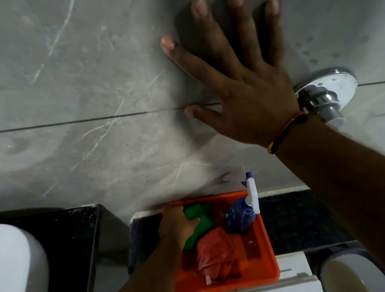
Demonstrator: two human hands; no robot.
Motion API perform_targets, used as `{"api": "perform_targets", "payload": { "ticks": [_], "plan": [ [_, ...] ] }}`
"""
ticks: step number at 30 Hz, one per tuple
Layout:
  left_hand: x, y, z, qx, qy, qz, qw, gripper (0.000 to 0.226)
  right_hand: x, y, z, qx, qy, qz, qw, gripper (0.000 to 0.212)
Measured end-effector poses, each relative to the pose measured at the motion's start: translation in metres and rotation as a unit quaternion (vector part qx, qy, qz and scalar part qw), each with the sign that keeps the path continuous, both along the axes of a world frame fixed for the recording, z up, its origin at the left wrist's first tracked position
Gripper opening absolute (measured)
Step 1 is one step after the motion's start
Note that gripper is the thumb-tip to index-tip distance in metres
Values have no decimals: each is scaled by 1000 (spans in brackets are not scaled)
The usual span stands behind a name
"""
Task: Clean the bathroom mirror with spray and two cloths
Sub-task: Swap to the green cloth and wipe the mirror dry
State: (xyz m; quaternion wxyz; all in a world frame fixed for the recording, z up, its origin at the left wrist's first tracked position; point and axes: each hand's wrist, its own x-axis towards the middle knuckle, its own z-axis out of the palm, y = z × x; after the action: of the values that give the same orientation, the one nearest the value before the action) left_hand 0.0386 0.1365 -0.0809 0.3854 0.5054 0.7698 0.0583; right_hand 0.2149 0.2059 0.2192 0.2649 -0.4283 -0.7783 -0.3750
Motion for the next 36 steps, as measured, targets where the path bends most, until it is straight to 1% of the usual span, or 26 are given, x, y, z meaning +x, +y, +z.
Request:
{"api": "perform_targets", "payload": {
  "ticks": [2,3,4,5,6,7,9,10,11,12,14,16,17,19,21,23,24,26,27,28,30,31,32,34,35,36],
  "plan": [
    [-2,-2,11,30,-116,43,992,53,0,0,-1,-1,7,6,1000,77],
    [-3,-4,19,32,-225,107,968,44,1,0,-3,-2,12,7,1000,77],
    [-6,-6,34,33,-333,174,926,31,-1,-1,-3,0,14,7,1000,77],
    [-7,-12,49,23,-436,225,871,21,0,-1,-7,-4,15,9,1000,76],
    [-10,-16,70,13,-521,263,812,23,-1,-1,-8,-7,18,11,1000,75],
    [-12,-22,92,3,-587,291,756,30,-2,-1,-10,-12,23,13,1000,73],
    [-19,-32,141,-3,-675,312,669,40,-9,-8,-9,-19,40,18,999,70],
    [-24,-36,168,-6,-710,305,634,42,-13,-13,-6,-18,50,26,998,67],
    [-33,-41,201,-7,-737,291,610,42,-20,-17,5,-10,58,41,997,63],
    [-41,-44,228,-7,-751,280,598,42,-27,-20,15,1,66,56,996,60],
    [-53,-49,277,10,-763,258,593,40,-43,-21,41,19,64,64,996,56],
    [-86,-54,337,63,-772,237,587,39,-76,-21,95,48,74,86,992,57],
    [-99,-56,367,97,-767,236,590,41,-90,-19,119,61,76,92,991,58],
    [-132,-49,430,189,-751,227,591,50,-121,-12,176,84,73,98,989,60],
    [-177,-40,499,316,-706,213,597,55,-156,-11,241,91,82,123,985,60],
    [-222,-35,573,460,-633,227,580,46,-190,-12,302,97,79,127,984,60],
    [-242,-30,608,536,-581,243,563,38,-205,-10,330,105,77,125,984,59],
    [-280,-23,682,680,-422,284,529,28,-228,-6,387,124,67,123,982,57],
    [-294,-21,717,736,-346,290,505,29,-238,-5,412,124,69,122,982,57],
    [-307,-18,752,777,-278,281,490,32,-247,-4,435,121,73,115,983,57],
    [-321,-7,805,815,-172,248,495,37,-255,-3,454,125,86,97,984,57],
    [-327,4,831,832,-132,214,495,40,-259,-1,461,141,90,90,982,57],
    [-327,15,844,835,-87,172,516,46,-260,-1,458,150,94,85,981,57],
    [-319,37,859,817,65,93,566,63,-260,2,455,169,113,99,974,56],
    [-311,44,856,802,140,65,576,70,-258,2,455,174,131,111,969,55],
    [-304,47,851,795,196,40,573,73,-258,2,456,178,143,118,966,54]
  ]
}}
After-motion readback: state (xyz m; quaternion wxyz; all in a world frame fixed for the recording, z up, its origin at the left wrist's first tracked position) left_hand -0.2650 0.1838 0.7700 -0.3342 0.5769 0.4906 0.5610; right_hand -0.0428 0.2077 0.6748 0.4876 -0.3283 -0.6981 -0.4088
